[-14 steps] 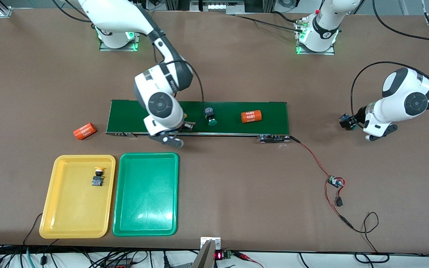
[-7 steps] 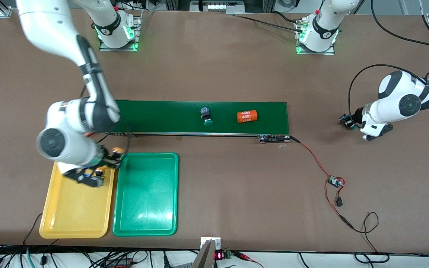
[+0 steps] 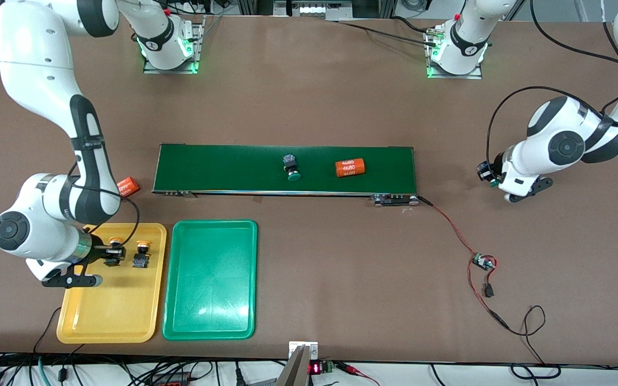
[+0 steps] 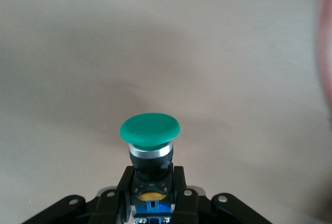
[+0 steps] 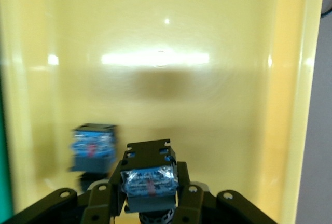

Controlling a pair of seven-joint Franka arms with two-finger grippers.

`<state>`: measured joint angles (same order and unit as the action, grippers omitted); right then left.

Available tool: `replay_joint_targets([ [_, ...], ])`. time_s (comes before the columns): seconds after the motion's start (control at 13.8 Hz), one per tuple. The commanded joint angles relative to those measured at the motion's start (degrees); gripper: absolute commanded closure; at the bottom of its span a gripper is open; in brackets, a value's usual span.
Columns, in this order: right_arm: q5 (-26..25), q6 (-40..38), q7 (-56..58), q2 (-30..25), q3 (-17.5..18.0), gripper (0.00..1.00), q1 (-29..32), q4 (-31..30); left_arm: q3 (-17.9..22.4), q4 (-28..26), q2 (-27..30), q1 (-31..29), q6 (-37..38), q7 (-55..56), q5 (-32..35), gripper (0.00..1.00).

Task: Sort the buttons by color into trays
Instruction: 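Release the yellow button in the tray while the left gripper places the green button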

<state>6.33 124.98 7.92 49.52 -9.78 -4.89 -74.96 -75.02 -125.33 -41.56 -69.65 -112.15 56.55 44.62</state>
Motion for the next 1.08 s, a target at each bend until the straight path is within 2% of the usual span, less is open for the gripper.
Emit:
replay_joint_targets([
  [0.0,-0.79,4.20,5.77,3.12,0.91,0.81,1.11,2.10,-3.98,1.14,0.78,4.67,2.38,-0.21,-3.91,0.82],
  [0.07,-0.79,4.56,6.48,3.22,0.91,0.67,1.11,2.10,-4.95,1.40,0.78,7.31,2.20,-0.73,-5.05,0.82],
  [0.14,-0.61,4.74,5.88,3.30,0.91,0.01,1.11,2.10,-5.66,2.71,0.69,10.64,2.11,-1.00,-5.85,0.82],
  [0.36,0.09,3.43,5.79,1.64,1.08,0.00,0.50,1.92,-4.00,5.62,-0.45,23.29,-2.08,-0.13,-6.82,0.82],
  [0.58,0.09,-8.40,0.02,-4.40,1.52,0.00,-1.34,1.75,1.97,5.62,-0.63,28.85,-9.91,-1.35,-6.56,0.81],
  [0.72,0.09,-16.49,-4.83,-8.10,1.43,0.00,-3.89,1.39,4.87,5.71,-0.54,30.88,-11.59,-1.71,-5.77,0.78],
  [0.79,0.18,-18.01,-5.63,-9.77,1.61,0.00,-4.68,0.17,5.49,5.62,-0.63,31.32,-12.99,-2.05,-5.77,0.71],
  [0.87,0.79,-17.67,-5.64,-11.79,2.39,0.00,-5.12,-1.84,6.20,5.62,-0.63,31.76,-13.61,-2.06,-5.77,0.50],
  [0.94,0.97,-18.02,-5.99,-13.12,3.01,0.00,-6.26,-2.90,6.29,5.71,-0.54,32.73,-13.62,-2.06,-5.77,0.38],
  [1.01,0.97,-18.46,-8.17,-14.52,3.02,0.00,-7.84,-4.22,6.29,5.71,-0.11,32.82,-13.53,-2.23,-5.77,0.05],
])
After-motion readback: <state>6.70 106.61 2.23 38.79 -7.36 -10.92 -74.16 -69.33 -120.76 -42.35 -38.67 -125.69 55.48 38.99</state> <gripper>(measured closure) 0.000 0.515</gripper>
